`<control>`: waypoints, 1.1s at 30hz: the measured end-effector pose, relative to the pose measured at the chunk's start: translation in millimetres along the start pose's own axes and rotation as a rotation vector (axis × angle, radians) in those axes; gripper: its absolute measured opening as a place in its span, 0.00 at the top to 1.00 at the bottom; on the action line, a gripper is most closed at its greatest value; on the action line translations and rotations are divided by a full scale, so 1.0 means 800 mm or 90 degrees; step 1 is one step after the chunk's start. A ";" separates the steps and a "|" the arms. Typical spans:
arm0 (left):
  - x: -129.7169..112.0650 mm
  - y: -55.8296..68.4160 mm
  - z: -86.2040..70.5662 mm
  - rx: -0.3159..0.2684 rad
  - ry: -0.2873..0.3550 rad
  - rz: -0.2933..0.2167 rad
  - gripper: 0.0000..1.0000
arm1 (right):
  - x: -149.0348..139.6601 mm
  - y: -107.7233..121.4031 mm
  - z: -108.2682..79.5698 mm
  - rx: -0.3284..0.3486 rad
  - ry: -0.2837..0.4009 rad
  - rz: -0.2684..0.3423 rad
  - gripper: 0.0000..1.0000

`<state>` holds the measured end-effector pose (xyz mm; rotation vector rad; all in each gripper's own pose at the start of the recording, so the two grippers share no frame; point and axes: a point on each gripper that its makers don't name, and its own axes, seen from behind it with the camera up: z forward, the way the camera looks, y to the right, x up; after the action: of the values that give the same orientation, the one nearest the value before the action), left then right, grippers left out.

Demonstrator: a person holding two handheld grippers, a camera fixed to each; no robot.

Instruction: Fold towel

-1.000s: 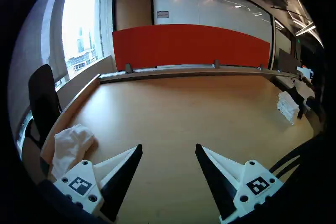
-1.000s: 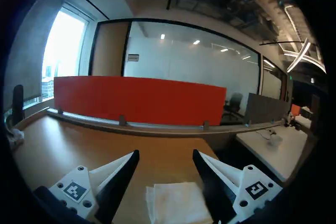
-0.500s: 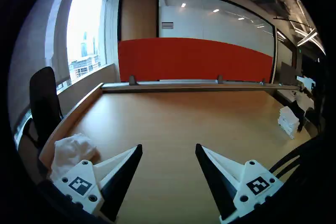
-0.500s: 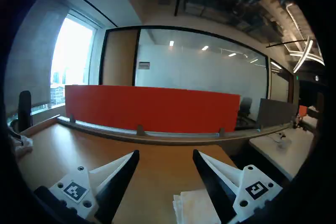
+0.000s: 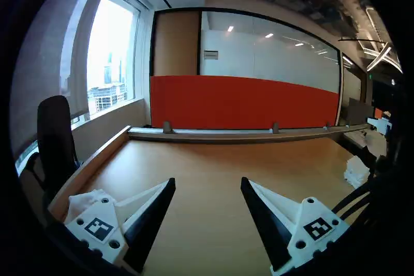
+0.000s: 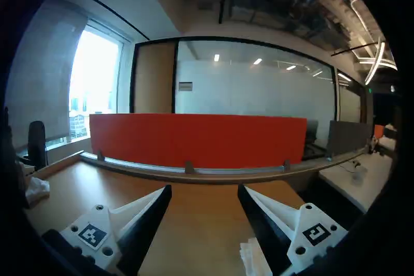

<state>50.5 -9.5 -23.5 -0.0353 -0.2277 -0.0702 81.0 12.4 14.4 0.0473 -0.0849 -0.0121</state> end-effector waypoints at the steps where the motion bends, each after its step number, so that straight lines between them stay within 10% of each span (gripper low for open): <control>1: 0.005 -0.001 0.002 0.000 0.005 0.001 0.06 | 0.001 -0.002 0.001 0.000 0.002 0.003 0.01; 12: 0.055 -0.009 0.018 0.013 0.063 0.020 0.06 | 0.009 -0.019 0.004 -0.006 0.008 0.027 0.01; 33: 0.055 -0.005 0.036 0.013 0.091 0.016 0.06 | 0.040 -0.043 -0.001 -0.011 0.021 0.021 0.01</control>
<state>86.2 -14.9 14.5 -0.0121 -0.0846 -0.0449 112.5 -22.5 14.3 0.0288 -0.0522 0.0211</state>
